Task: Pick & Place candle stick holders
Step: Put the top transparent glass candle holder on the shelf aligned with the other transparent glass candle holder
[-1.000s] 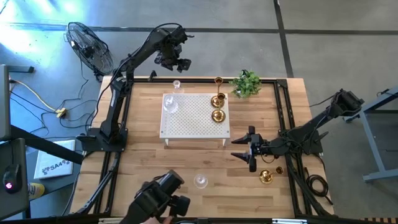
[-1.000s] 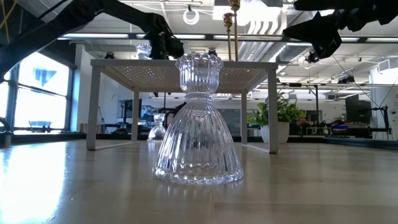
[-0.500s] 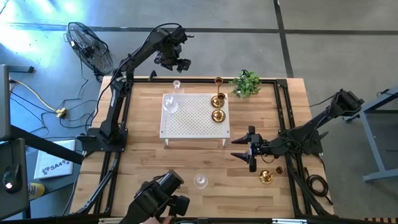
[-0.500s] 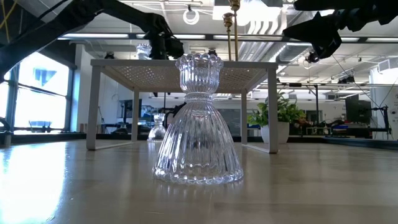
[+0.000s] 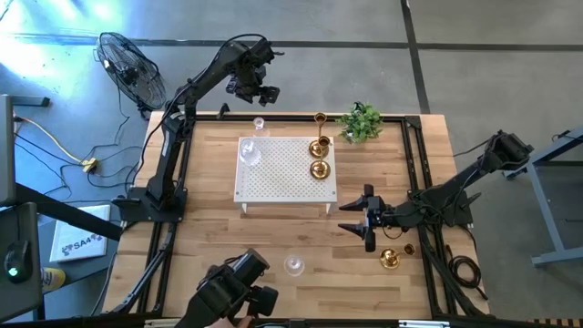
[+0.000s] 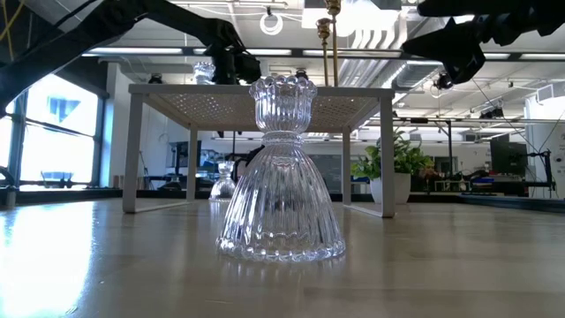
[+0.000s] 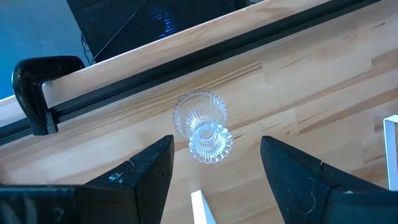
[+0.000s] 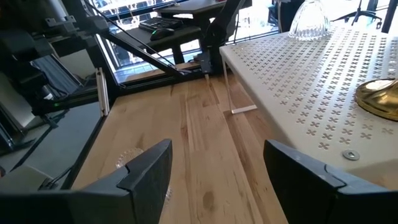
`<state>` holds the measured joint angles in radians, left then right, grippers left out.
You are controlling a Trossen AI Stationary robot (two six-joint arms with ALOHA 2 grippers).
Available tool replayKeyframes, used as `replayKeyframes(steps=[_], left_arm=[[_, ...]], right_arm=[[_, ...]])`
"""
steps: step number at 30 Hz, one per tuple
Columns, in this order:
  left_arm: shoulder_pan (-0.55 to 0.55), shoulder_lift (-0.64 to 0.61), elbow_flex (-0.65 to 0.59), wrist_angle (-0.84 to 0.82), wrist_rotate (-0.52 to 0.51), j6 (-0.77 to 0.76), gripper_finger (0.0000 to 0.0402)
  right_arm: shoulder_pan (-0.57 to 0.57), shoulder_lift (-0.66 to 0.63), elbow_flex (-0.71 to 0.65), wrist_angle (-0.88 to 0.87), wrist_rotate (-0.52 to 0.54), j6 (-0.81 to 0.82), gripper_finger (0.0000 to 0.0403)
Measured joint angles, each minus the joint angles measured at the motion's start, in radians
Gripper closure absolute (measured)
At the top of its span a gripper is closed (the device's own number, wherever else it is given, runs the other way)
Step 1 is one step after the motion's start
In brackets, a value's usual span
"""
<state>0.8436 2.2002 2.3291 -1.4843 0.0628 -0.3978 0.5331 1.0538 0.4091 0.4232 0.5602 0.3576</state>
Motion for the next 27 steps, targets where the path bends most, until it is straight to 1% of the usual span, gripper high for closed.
replayKeyframes(steps=[20, 22, 25, 27], left_arm=[[0.000, 0.000, 0.000, 0.001, 0.000, 0.007, 0.0167], [0.000, 0.000, 0.000, 0.001, 0.012, 0.007, 0.0167], [0.000, 0.000, 0.000, 0.001, 0.056, 0.007, 0.0167], [0.000, 0.000, 0.000, 0.001, 0.058, 0.003, 0.0167]], right_arm=[[0.000, 0.000, 0.000, -0.005, 0.000, 0.000, 0.0157], [0.000, 0.000, 0.000, -0.005, 0.000, 0.001, 0.0157], [0.000, 0.000, 0.000, -0.005, 0.000, 0.008, 0.0157], [0.000, 0.000, 0.000, -0.005, 0.000, 0.008, 0.0157]])
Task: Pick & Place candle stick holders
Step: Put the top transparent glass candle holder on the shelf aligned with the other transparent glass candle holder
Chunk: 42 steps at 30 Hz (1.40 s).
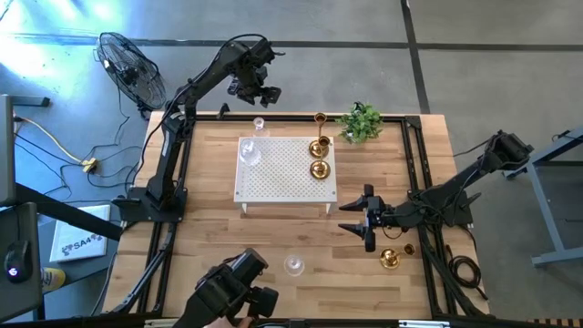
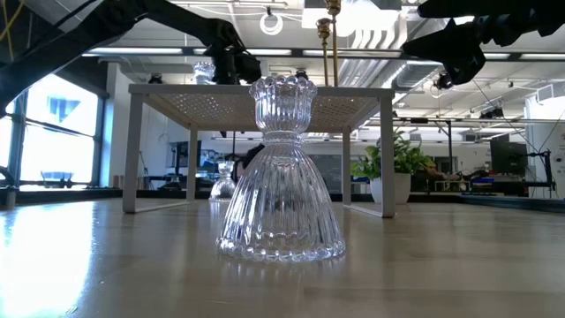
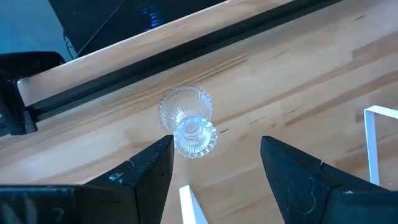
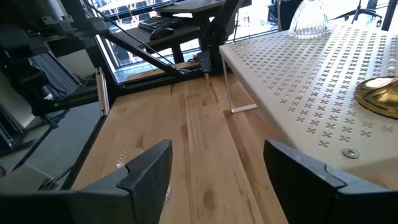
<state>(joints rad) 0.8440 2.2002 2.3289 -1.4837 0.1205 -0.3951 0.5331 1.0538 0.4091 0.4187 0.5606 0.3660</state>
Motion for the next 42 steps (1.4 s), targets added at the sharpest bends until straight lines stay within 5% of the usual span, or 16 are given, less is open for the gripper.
replayKeyframes(steps=[42], left_arm=[[-0.039, 0.007, 0.000, -0.048, -0.082, -0.029, 0.0167]], right_arm=[[0.000, 0.000, 0.000, -0.012, -0.017, -0.007, 0.0157]])
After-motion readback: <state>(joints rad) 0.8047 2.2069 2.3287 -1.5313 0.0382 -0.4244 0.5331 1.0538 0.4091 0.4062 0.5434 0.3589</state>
